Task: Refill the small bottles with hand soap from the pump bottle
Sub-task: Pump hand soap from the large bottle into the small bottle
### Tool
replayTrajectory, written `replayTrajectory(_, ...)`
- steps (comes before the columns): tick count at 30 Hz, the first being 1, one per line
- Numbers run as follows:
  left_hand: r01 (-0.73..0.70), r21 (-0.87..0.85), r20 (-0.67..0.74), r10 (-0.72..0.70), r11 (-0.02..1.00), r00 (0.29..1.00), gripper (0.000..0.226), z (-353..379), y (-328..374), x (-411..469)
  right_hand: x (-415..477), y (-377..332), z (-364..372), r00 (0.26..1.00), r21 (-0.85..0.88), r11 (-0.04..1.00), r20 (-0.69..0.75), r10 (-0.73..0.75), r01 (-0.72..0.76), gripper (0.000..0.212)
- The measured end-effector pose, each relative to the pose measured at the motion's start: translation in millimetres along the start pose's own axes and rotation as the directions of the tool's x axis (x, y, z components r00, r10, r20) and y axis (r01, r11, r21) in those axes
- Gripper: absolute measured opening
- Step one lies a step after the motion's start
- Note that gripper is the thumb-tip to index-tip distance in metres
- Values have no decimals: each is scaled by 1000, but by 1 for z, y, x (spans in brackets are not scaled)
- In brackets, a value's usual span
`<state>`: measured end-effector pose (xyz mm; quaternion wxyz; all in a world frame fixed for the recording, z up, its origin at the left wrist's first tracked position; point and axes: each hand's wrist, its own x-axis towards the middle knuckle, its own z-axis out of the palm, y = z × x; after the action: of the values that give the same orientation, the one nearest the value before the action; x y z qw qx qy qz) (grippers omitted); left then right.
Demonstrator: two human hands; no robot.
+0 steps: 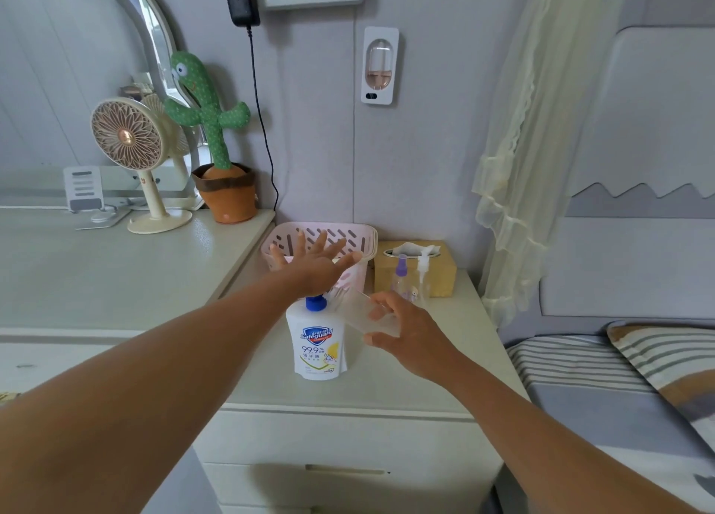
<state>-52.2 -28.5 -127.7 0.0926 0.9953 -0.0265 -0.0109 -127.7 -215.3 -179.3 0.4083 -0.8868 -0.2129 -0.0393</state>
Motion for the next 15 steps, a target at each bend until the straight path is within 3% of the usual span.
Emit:
replayTrajectory(7, -2, -105, 5, 2, 995, 1000, 61, 14, -2, -6, -4, 7, 10, 1000, 21, 1000, 10, 12, -12, 42)
replayTrajectory(15, 9, 17, 5, -9, 1000, 1000, 57, -2, 6, -8, -4, 1, 1, 1000, 18, 1000, -2, 23, -22, 43)
